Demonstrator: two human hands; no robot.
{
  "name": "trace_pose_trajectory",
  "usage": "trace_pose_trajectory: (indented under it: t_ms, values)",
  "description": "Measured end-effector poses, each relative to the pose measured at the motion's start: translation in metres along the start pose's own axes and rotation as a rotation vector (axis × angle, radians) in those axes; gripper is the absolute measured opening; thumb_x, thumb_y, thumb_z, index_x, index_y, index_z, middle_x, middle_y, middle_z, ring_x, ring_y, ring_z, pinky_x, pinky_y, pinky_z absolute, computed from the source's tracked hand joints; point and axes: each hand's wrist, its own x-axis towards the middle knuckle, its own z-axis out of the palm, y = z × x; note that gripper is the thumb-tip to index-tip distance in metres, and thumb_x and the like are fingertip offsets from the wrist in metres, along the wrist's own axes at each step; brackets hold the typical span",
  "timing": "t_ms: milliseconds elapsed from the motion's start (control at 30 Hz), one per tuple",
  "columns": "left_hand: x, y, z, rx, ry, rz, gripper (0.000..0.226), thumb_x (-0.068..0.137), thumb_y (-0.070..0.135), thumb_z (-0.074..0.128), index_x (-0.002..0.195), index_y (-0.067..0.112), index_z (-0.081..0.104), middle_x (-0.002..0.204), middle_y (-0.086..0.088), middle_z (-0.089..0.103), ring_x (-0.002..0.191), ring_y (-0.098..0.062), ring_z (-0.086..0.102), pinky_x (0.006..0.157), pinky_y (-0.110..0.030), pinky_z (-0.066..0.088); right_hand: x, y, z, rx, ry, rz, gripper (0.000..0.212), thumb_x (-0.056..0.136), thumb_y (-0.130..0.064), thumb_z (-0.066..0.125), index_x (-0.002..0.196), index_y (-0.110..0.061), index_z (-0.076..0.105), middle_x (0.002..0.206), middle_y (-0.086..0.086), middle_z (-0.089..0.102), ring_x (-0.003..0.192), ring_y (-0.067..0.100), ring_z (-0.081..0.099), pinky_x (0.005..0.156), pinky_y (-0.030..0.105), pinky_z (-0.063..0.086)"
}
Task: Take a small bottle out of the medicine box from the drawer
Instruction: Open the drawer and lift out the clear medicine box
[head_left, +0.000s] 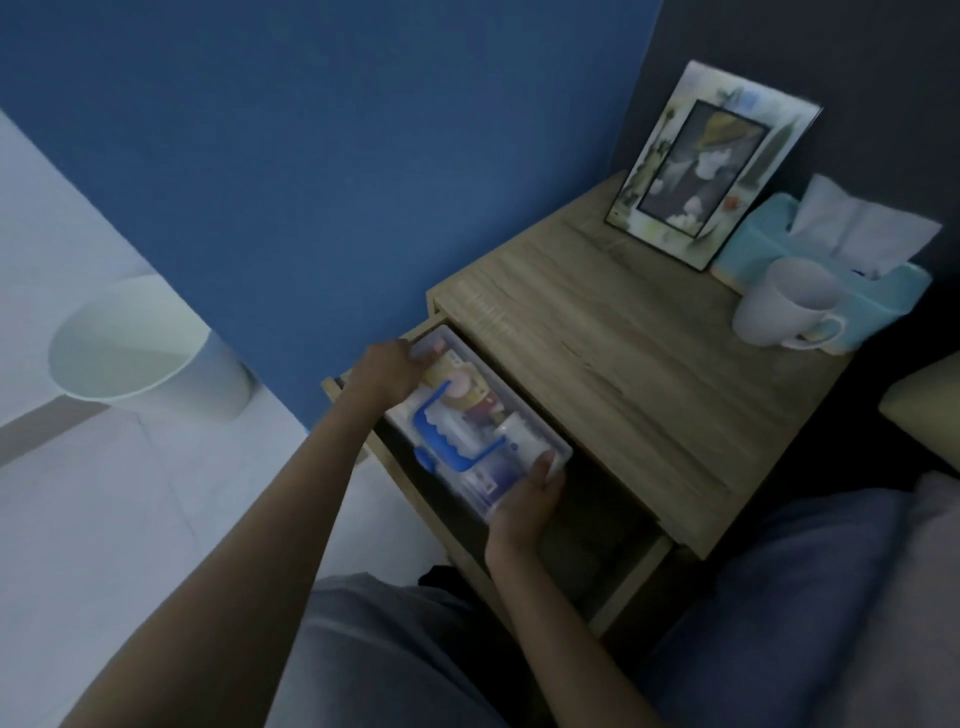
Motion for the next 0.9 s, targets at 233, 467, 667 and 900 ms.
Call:
trace_pose_trajectory:
  t_ms: [233, 467, 667, 900]
  values:
    - [-0.017, 0.034, -0.06, 0.081, 0.139, 0.005, 0.054, 0.096, 0.053, 0.038, 0.065, 0.012, 0.051, 0.077, -0.006, 0.054, 0.073, -0.022, 0.05, 0.072, -0.032, 0.034, -0.023, -0.06, 0.004, 0.08, -0.144, 0.007, 0.036, 0.095, -0.042, 0.047, 0.129, -0.029, 0.049, 0.106, -0.001, 0.066, 0.096, 0.017, 0.068, 0.077, 0.037, 0.054]
    - [-0.008, 0.098, -0.064, -0.036, 0.185, 0.021, 0.052, 0.097, 0.05, 0.037, 0.066, 0.011, 0.052, 0.067, -0.001, 0.055, 0.072, -0.025, 0.053, 0.073, -0.032, 0.034, 0.041, -0.174, 0.014, -0.151, -0.165, -0.029, 0.043, 0.096, -0.05, 0.042, 0.118, -0.016, 0.059, 0.098, 0.006, 0.068, 0.085, 0.023, 0.068, 0.077, 0.039, 0.057]
    - [0.019, 0.143, -0.017, -0.17, 0.108, 0.025, 0.049, 0.098, 0.04, 0.044, 0.096, -0.004, 0.066, 0.107, -0.025, 0.065, 0.109, -0.038, 0.061, 0.075, -0.03, 0.037, 0.124, -0.244, 0.006, -0.298, -0.24, -0.078, 0.033, 0.097, -0.043, 0.045, 0.097, -0.014, 0.061, 0.09, 0.007, 0.068, 0.071, 0.022, 0.066, 0.059, 0.032, 0.057]
    - [0.057, 0.166, 0.01, -0.211, 0.092, -0.01, 0.041, 0.097, 0.039, 0.045, 0.097, 0.001, 0.062, 0.106, -0.019, 0.064, 0.088, -0.029, 0.057, 0.07, -0.028, 0.035, 0.177, -0.26, 0.006, -0.288, -0.305, -0.003, 0.024, 0.091, -0.035, 0.059, 0.09, -0.011, 0.062, 0.08, 0.011, 0.067, 0.068, 0.027, 0.065, 0.076, 0.045, 0.055]
